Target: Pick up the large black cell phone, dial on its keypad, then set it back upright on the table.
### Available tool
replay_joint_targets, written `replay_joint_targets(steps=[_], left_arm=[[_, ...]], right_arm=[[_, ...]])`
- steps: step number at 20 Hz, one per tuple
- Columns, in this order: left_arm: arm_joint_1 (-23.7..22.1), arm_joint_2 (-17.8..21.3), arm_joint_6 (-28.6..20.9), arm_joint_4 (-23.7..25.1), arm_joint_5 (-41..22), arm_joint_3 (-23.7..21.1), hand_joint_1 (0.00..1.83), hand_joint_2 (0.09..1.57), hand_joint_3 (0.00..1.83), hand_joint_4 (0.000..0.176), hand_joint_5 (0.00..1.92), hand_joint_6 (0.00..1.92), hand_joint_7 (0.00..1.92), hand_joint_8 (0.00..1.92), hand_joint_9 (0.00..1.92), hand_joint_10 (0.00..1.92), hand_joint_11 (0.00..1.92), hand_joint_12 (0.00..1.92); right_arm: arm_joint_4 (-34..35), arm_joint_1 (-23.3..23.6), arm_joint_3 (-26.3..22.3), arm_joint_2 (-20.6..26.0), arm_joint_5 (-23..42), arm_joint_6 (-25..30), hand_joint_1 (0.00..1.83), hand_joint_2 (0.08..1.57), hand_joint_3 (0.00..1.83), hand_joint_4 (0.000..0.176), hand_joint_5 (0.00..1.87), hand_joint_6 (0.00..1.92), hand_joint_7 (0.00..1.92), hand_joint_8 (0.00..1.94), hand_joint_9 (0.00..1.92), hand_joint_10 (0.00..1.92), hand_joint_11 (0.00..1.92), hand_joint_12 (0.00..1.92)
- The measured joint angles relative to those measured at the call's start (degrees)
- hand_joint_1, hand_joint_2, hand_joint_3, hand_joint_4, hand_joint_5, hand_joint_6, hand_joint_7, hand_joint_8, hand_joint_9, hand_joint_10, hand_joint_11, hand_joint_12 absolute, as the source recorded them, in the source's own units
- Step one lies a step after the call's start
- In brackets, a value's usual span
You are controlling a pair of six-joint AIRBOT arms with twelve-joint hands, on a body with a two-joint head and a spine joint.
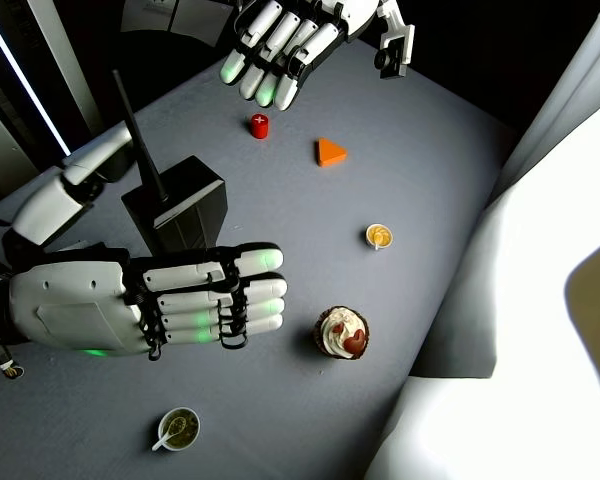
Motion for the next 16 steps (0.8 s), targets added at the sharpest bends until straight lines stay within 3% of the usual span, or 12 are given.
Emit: replay_joint_targets(steps=[1, 3, 4, 6, 11, 12, 15, 16], left_arm=[[0.0, 0.0, 0.0, 0.0, 0.0, 0.0, 0.01, 1.22, 0.01, 0.029, 0.23, 0.0, 0.32, 0.01, 0.28, 0.0, 0.0, 0.58], [-0.1, -0.1, -0.3, 0.0, 0.0, -0.1, 0.0, 1.21, 0.0, 0.032, 0.23, 0.0, 0.34, 0.01, 0.29, 0.0, 0.0, 0.56], [-0.1, -0.1, -0.6, 0.0, -0.1, -0.1, 0.0, 1.21, 0.0, 0.034, 0.22, 0.0, 0.3, 0.0, 0.27, 0.0, 0.0, 0.52], [-0.1, -0.1, -0.7, 0.1, -0.1, -0.3, 0.0, 1.22, 0.0, 0.036, 0.22, 0.0, 0.29, 0.0, 0.26, 0.0, 0.0, 0.53], [-0.1, -0.1, -1.6, 0.3, -1.3, 0.4, 0.0, 1.21, 0.0, 0.034, 0.22, 0.0, 0.29, 0.0, 0.28, 0.0, 0.0, 0.52], [-0.2, -0.1, -1.6, 0.5, -1.3, 0.4, 0.0, 1.21, 0.0, 0.029, 0.22, 0.0, 0.27, 0.0, 0.27, 0.0, 0.0, 0.55], [-1.0, -0.5, -1.9, 0.5, -2.3, 1.3, 0.0, 1.21, 0.0, 0.039, 0.22, 0.0, 0.29, 0.01, 0.29, 0.01, 0.0, 0.59], [-1.0, -0.5, -1.9, 0.4, -2.3, 1.3, 0.0, 1.21, 0.0, 0.031, 0.24, 0.01, 0.3, 0.01, 0.3, 0.01, 0.0, 0.62]], right_arm=[[0.0, -0.2, -0.3, 0.2, 0.0, 0.0, 0.07, 0.86, 0.0, 0.141, 0.0, 0.0, 0.0, 0.0, 0.0, 0.0, 0.0, 0.0], [-0.3, -1.2, -0.8, 0.8, 0.0, 0.0, 0.08, 0.87, 0.0, 0.137, 0.0, 0.0, 0.0, 0.0, 0.0, 0.0, 0.0, 0.0], [-0.4, -1.9, -1.0, 1.3, 0.0, 0.0, 0.09, 0.9, 0.01, 0.117, 0.0, 0.0, 0.0, 0.0, 0.0, 0.0, 0.0, 0.0], [-0.2, -3.3, -1.0, 2.1, -0.1, 0.0, 0.04, 0.91, 0.01, 0.126, 0.0, 0.0, 0.0, 0.0, 0.0, 0.0, 0.0, 0.0], [0.4, -9.3, -1.4, 5.8, 1.0, 0.1, 0.02, 0.93, 0.02, 0.129, 0.0, 0.0, 0.0, 0.0, 0.0, 0.0, 0.0, 0.0], [1.3, -10.7, -1.7, 6.4, 1.2, 0.1, 0.02, 0.94, 0.02, 0.112, 0.0, 0.0, 0.0, 0.0, 0.0, 0.0, 0.0, 0.0], [5.0, -16.5, -5.0, 10.6, 2.9, 0.5, 0.1, 0.91, 0.0, 0.103, 0.0, 0.0, 0.0, 0.0, 0.0, 0.0, 0.02, 0.01], [6.4, -19.0, -7.0, 12.5, 3.2, 1.2, 0.1, 0.92, 0.0, 0.098, 0.0, 0.0, 0.0, 0.0, 0.0, 0.0, 0.02, 0.01]])
